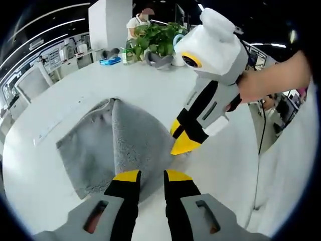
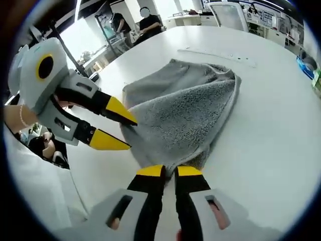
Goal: Fold the towel on the table until its edges align and the towel forms a compact rectangular stack.
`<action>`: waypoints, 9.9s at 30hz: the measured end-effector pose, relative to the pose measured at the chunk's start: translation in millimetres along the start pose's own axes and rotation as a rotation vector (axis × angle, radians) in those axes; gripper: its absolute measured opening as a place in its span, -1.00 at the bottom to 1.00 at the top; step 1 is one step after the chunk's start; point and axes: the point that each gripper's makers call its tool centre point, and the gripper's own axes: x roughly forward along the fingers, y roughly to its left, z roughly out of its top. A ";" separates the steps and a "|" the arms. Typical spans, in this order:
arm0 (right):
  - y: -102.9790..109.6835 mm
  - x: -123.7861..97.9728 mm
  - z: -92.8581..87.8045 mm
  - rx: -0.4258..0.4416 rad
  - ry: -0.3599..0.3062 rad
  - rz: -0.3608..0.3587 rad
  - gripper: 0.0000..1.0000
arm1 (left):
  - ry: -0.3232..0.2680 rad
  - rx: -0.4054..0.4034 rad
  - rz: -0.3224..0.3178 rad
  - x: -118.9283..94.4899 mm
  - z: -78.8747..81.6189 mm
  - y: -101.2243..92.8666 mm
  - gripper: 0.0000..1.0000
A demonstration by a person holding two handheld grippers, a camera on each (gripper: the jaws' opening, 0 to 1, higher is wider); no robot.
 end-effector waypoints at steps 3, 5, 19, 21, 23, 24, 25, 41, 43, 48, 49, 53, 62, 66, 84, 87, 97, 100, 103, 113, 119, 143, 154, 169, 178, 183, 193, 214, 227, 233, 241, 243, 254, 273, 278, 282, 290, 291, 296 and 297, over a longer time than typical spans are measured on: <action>-0.1 -1.0 2.7 0.008 0.001 0.004 -1.00 | -0.003 0.003 -0.002 -0.7 0.3 -0.2 -0.62; 0.8 -2.1 3.8 0.008 0.003 0.009 -1.00 | -0.011 0.007 -0.002 -1.9 0.8 -1.1 -0.62; 11.0 -19.3 23.8 0.008 -0.039 0.038 -1.00 | -0.047 0.043 -0.015 -9.4 -2.4 -15.5 -0.49; 12.5 -21.1 26.6 0.013 -0.046 0.047 -1.00 | -0.047 0.049 -0.012 -10.7 -2.6 -15.1 -0.49; 15.4 -23.5 30.4 0.025 -0.058 0.059 -1.00 | -0.049 0.055 -0.006 -12.2 -2.0 -14.0 -0.49; 16.9 -25.0 32.8 0.029 -0.065 0.063 -1.00 | -0.053 0.057 -0.001 -13.1 -1.0 -13.4 -0.48; 17.8 -25.8 34.4 0.031 -0.070 0.066 -1.00 | -0.055 0.058 0.003 -13.5 -0.3 -13.1 -0.48; 27.2 -39.8 61.3 -0.025 -0.127 0.070 -1.00 | -0.096 0.064 0.029 -14.2 18.3 -12.6 -0.51; 28.2 -41.5 64.4 -0.030 -0.133 0.071 -1.00 | -0.096 0.074 0.041 -14.4 20.1 -9.5 -0.53; 30.6 -45.6 73.0 -0.036 -0.158 0.074 -1.00 | -0.080 0.066 0.058 -14.0 20.4 -2.0 -0.61; 30.7 -45.8 74.1 -0.036 -0.160 0.075 -1.00 | -0.079 0.068 0.067 -14.7 20.6 0.2 -0.67; 30.2 -47.0 76.9 -0.037 -0.169 0.075 -1.00 | -0.090 0.052 0.070 -19.3 25.8 6.3 -0.80; 26.8 -52.6 88.4 -0.047 -0.222 0.080 -0.98 | -0.095 0.022 0.083 -26.5 32.9 20.7 -0.91; 23.3 -55.2 91.9 -0.048 -0.236 0.076 -0.96 | -0.100 0.009 0.100 -30.1 34.0 27.8 -0.92; 8.5 -56.5 88.5 -0.023 -0.238 0.030 -1.00 | -0.120 -0.021 0.156 -47.7 34.3 62.0 -0.93; 7.7 -53.0 88.1 -0.022 -0.229 0.030 -1.00 | -0.129 -0.034 0.168 -51.3 33.6 68.6 -0.95; 3.3 -41.8 87.8 -0.024 -0.206 0.023 -1.00 | -0.125 -0.079 0.200 -53.4 24.7 92.0 -0.95; -0.9 -38.1 87.3 -0.018 -0.198 0.018 -1.00 | -0.123 -0.110 0.211 -54.4 19.6 102.2 -0.95; -4.3 -34.6 87.0 -0.009 -0.193 0.017 -1.00 | -0.120 -0.126 0.220 -54.0 15.6 107.2 -0.95; -14.9 -19.6 82.3 0.006 -0.157 -0.003 -1.00 | -0.104 -0.163 0.238 -44.0 3.0 122.3 -0.94; -19.4 -8.8 77.2 0.008 -0.128 -0.014 -1.00 | -0.085 -0.179 0.267 -33.4 -7.1 132.8 -0.93; -26.4 2.4 73.4 -0.057 -0.089 -0.028 -0.90 | -0.204 -0.148 0.286 -46.9 14.9 129.5 -0.95; -30.0 -5.1 98.2 -0.062 -0.173 -0.045 -0.83 | -0.262 -0.084 0.301 -55.6 47.1 129.7 -0.95; -35.6 2.5 103.2 -0.044 -0.185 -0.050 -0.86 | -0.205 -0.192 0.294 -6.7 20.5 160.2 -0.95; -45.0 5.1 124.2 -0.054 -0.217 -0.052 -0.84 | -0.185 -0.238 0.281 11.9 7.9 168.8 -0.95; -51.5 9.8 134.4 -0.165 -0.169 -0.070 -0.79 | -0.156 -0.243 0.270 19.0 -2.2 168.1 -0.95; -55.4 30.1 151.0 -0.273 -0.107 -0.029 -0.70 | -0.132 -0.190 0.276 25.2 -4.3 168.2 -0.95; -66.9 73.3 139.4 -0.377 0.038 0.032 -0.81 | -0.121 -0.179 0.279 26.8 -4.2 169.5 -0.94; -75.9 55.5 153.4 -0.352 -0.020 0.005 -0.98 | -0.117 -0.169 0.284 27.2 -5.0 169.8 -0.94; -86.7 60.1 142.9 -0.289 0.004 0.017 -0.99 | -0.128 -0.186 0.285 25.7 -0.3 169.7 -0.91; -88.2 63.6 143.4 -0.274 0.000 0.016 -0.99 | -0.127 -0.152 0.336 8.8 3.0 171.0 -0.88; -88.5 64.1 143.1 -0.282 0.000 0.016 -0.99 | -0.137 -0.145 0.345 2.3 6.9 167.9 -0.88; -89.3 65.4 143.0 -0.278 -0.001 0.020 -0.99 | -0.138 -0.179 0.225 9.3 9.4 125.2 -0.86; -98.2 54.5 159.5 -0.258 -0.080 -0.040 -0.91 | -0.072 -0.162 0.252 33.0 -8.4 124.8 -0.92; -87.8 36.7 167.3 -0.245 -0.129 -0.036 -0.89 | -0.086 -0.166 0.268 33.1 -9.9 124.7 -0.93; -74.2 25.6 157.4 -0.185 -0.165 -0.044 -0.95 | -0.098 -0.143 0.305 35.1 -11.2 123.7 -0.97; -51.1 14.5 118.5 -0.064 -0.183 -0.038 -1.00 | -0.067 -0.151 0.307 34.5 -11.0 124.5 -0.97; -50.4 13.8 116.0 -0.055 -0.183 -0.043 -1.00 | -0.069 -0.148 0.306 34.5 -11.1 124.0 -0.97; -54.6 12.5 98.9 -0.014 -0.151 -0.105 -1.00 | -0.069 -0.141 0.304 35.4 -11.6 124.0 -0.98; -55.2 14.0 94.5 -0.012 -0.135 -0.109 -1.00 | -0.066 -0.148 0.304 35.4 -11.7 123.9 -0.98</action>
